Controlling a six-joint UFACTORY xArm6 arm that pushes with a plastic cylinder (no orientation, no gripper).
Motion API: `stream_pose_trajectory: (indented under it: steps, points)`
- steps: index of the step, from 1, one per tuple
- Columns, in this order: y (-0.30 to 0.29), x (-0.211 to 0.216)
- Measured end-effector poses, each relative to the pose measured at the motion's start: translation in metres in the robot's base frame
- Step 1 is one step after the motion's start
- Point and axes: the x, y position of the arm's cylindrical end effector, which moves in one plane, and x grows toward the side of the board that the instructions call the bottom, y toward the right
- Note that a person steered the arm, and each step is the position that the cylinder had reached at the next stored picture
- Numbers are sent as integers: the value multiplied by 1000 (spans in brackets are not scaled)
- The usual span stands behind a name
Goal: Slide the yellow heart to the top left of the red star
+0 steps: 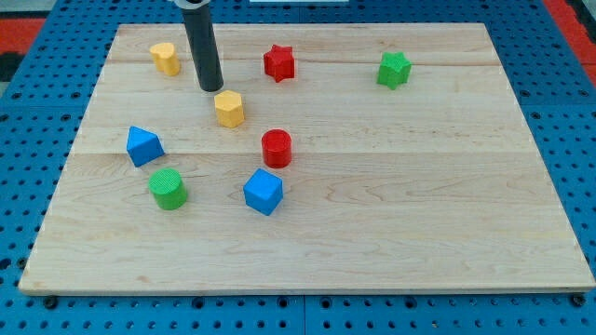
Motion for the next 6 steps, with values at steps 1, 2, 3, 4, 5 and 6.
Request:
stream_pose_trajectory:
  steps: [1,2,3,4,5,6]
  points:
    - [-3,-1]
    - [-59,-16]
    - [-94,-40]
    - [-116,-55]
    - [-21,-57]
    - [88,-29]
